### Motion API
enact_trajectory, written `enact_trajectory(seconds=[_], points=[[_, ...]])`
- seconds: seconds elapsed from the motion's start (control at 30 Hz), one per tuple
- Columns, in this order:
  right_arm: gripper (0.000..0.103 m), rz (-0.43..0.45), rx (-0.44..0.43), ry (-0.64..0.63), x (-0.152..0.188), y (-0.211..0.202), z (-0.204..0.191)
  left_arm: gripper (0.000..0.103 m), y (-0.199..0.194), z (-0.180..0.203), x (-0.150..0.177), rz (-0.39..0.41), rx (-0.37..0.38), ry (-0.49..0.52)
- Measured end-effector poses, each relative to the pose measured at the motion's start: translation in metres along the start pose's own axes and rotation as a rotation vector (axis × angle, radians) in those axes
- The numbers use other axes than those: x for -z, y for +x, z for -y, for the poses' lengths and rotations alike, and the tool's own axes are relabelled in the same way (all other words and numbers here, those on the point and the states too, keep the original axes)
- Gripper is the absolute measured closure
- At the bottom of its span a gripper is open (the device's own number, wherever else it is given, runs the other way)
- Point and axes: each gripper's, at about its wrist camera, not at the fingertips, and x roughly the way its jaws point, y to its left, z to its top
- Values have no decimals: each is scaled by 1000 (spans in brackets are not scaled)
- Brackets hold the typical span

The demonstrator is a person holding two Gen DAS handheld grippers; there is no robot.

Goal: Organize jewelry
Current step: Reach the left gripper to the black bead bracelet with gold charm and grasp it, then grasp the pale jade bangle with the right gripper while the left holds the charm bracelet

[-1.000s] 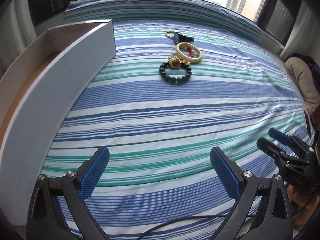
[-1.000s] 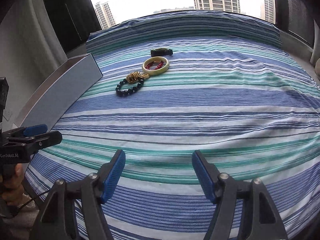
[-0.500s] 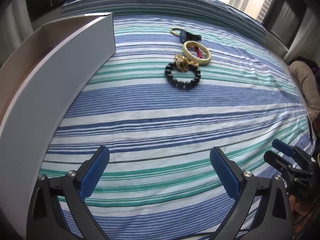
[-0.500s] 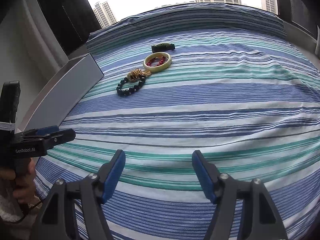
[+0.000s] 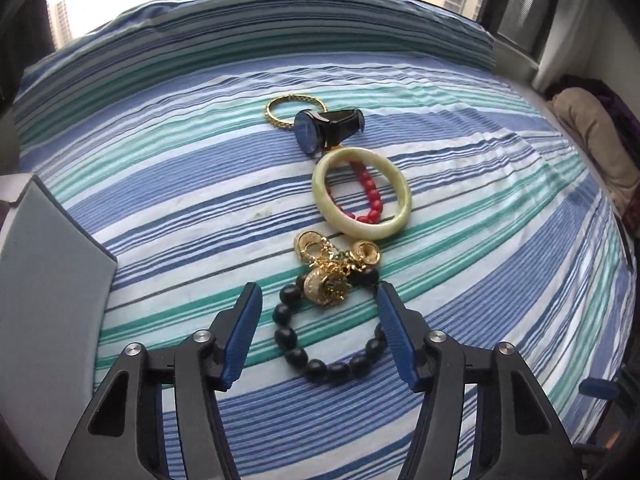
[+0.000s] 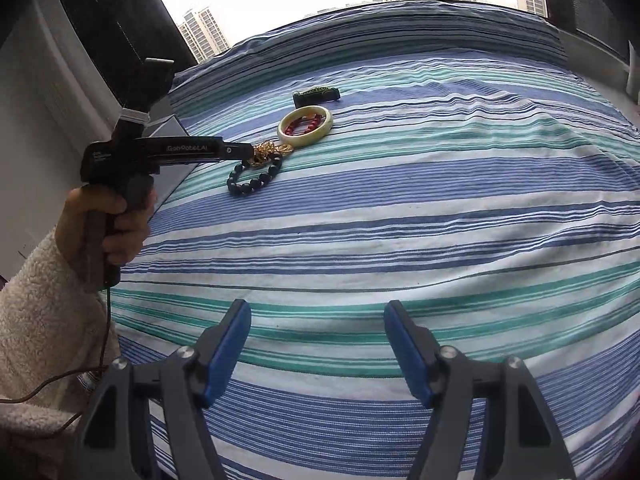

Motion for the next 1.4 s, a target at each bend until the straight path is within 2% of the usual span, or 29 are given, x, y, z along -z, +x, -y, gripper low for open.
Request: enact_trajectory(seconds=[0.1, 0.17, 0.27, 0.47, 0.6, 0.7, 0.77, 0.8, 0.83, 0.93, 1.07, 1.17, 1.2, 1.23, 1.27, 1.33, 1.4], points=[[33, -1, 7, 13, 0, -2, 7, 63, 16, -1, -6, -14, -4, -2], [33, -1, 13, 23, 0, -3, 12, 81, 20, 0, -7, -6, 14, -1], [33, 0, 17, 34, -3, -2, 19, 94, 18, 0, -9, 14, 21, -3], [33, -3, 1, 10, -29, -3, 16, 94, -15, -21, -13, 51, 101, -130], [33, -13, -45, -2, -75, 7, 15, 94, -45, -33, -9, 66, 121, -209], [33, -18, -64, -36, -122, 30, 8, 94, -68, -42, 1, 73, 121, -263], [43, -41, -91, -70, -152, 54, -4, 94, -84, -46, 9, 79, 111, -289], [58, -60, -118, -77, -166, 69, -10, 94, -92, -48, 13, 80, 105, -301], [63, -88, -139, -81, -179, 86, -17, 94, -98, -51, 17, 80, 98, -313], [63, -154, -137, -112, -208, 136, -39, 94, -113, -57, 29, 75, 64, -327], [63, -245, -87, -139, -222, 188, -63, 94, -129, -67, 45, 74, 24, -345], [63, -279, 16, -183, -219, 210, -75, 94, -131, -74, 54, 67, 17, -362], [68, -291, 32, -195, -216, 215, -78, 94, -131, -77, 56, 65, 12, -366], [84, -284, 69, -216, -214, 217, -81, 94, -130, -79, 60, 64, 10, -372], [88, -273, 92, -233, -214, 215, -84, 94, -131, -82, 64, 62, 12, -379], [92, -259, 71, -189, -214, 207, -80, 94, -133, -85, 69, 62, 15, -394], [92, -225, 37, -151, -214, 189, -74, 94, -137, -87, 73, 64, 21, -403]])
